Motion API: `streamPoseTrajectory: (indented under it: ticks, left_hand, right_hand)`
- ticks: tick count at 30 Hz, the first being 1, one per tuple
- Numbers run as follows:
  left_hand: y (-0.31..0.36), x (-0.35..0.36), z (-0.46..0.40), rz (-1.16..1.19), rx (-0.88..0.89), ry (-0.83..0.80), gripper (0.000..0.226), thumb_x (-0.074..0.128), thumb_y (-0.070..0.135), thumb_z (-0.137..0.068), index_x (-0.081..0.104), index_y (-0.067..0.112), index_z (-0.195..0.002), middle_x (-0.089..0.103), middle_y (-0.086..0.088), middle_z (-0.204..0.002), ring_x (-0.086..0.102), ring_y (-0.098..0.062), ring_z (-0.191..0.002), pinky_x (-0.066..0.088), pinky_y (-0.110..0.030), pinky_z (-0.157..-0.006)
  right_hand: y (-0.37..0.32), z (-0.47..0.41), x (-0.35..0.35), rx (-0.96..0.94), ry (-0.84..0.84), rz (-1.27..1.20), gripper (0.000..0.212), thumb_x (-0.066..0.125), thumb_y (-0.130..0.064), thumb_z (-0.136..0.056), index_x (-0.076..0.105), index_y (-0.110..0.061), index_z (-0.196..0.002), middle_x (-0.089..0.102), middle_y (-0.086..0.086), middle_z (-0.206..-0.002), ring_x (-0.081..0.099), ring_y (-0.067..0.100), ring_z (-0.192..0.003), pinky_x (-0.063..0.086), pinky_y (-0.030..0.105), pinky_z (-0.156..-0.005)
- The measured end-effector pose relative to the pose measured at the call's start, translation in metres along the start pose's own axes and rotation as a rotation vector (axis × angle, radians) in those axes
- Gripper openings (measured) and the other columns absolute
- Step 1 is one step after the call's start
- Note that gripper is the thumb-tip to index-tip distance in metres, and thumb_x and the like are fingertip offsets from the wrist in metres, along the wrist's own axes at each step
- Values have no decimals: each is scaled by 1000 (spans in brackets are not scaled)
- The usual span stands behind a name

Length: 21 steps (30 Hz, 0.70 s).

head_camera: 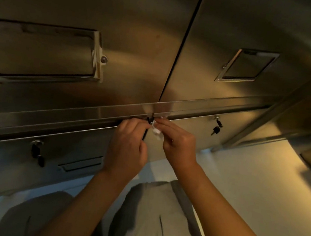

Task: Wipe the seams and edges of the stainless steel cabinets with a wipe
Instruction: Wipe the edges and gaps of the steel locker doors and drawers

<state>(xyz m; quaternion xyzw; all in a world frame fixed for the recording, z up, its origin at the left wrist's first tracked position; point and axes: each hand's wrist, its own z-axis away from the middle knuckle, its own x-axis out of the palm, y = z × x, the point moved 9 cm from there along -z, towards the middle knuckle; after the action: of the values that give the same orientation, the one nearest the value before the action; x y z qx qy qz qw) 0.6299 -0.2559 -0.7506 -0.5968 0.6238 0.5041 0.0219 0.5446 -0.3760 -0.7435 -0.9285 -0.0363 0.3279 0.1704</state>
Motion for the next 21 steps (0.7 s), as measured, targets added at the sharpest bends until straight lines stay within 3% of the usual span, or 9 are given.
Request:
streamPoseTrajectory:
  ticks: [4,12,15,21]
  left_hand:
    - [-1,0,5,-2,70,27,47,55,-4,-76,67,3,-121,63,-13,-117,56,-29,-104,50,-40,-89]
    - [-5,13,6,-128,76,-11,65,68,2,-72,63,11,-136,60,-10,-119,47,-26,-106,49,-44,-92]
    - [-7,18,5,-148,58,-12,66,66,5,-75,60,12,-141,59,-11,-122,46,-26,-110,49,-45,-94]
    - [-5,18,5,-122,-4,27,60,65,7,-78,62,14,-138,58,-11,-118,48,-27,-108,50,-45,-93]
  right_hand:
    - [5,-1,-5,11,-9,30,26,66,5,-90,81,-6,-108,76,4,-118,70,11,-115,53,24,-103]
    - [6,-8,-11,74,-45,99,28,68,8,-85,82,-7,-104,78,5,-112,72,12,-109,58,30,-97]
    - [5,-12,-12,78,-44,89,22,69,3,-85,82,-7,-99,78,5,-109,69,6,-107,58,27,-96]
    - [9,-6,-12,75,1,89,28,72,12,-81,82,-7,-100,78,3,-109,66,0,-109,51,16,-100]
